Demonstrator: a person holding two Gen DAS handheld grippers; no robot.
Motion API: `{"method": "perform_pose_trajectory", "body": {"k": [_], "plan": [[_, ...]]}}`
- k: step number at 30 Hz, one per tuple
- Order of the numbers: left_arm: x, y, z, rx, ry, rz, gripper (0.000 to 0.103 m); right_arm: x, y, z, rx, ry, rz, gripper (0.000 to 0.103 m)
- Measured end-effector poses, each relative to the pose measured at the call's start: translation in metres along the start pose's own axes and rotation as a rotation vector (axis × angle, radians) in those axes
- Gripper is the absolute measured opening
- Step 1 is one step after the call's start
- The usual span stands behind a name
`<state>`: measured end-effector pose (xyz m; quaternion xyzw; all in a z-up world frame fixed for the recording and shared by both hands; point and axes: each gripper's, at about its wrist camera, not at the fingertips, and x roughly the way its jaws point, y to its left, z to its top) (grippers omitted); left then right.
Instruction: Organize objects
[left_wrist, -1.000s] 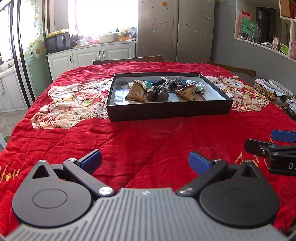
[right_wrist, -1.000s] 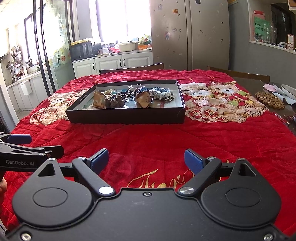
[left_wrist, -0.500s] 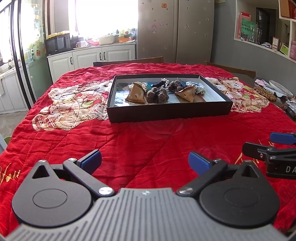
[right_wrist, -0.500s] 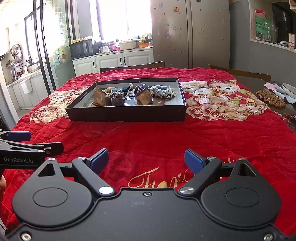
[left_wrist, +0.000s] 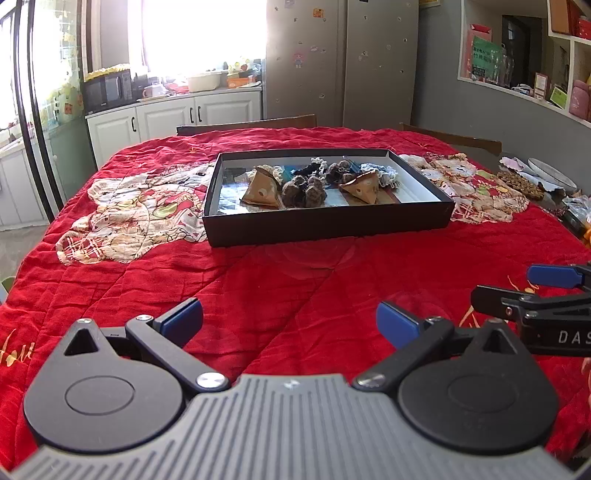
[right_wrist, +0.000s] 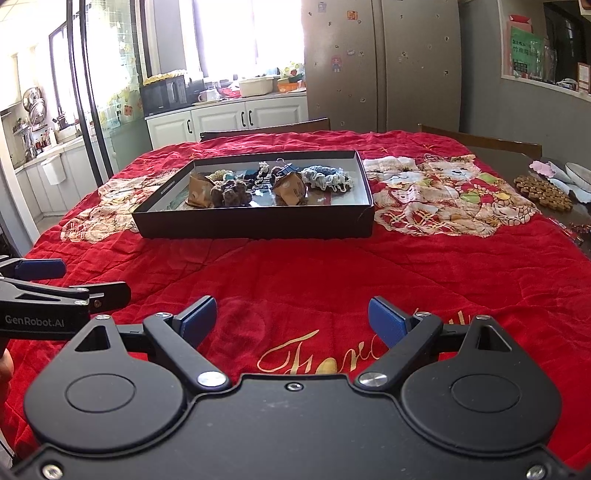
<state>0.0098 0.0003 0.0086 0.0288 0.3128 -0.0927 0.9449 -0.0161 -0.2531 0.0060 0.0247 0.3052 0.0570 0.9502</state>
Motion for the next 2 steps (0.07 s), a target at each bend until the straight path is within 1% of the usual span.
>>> {"method": "perform_pose_trajectory", "body": {"k": [2], "plan": [[0.0006,-0.001,-0.0002,0.003,0.004,-0.001,0.103,0.0,0.0,0.0001,0.002,0.002,0.0,0.089]]}}
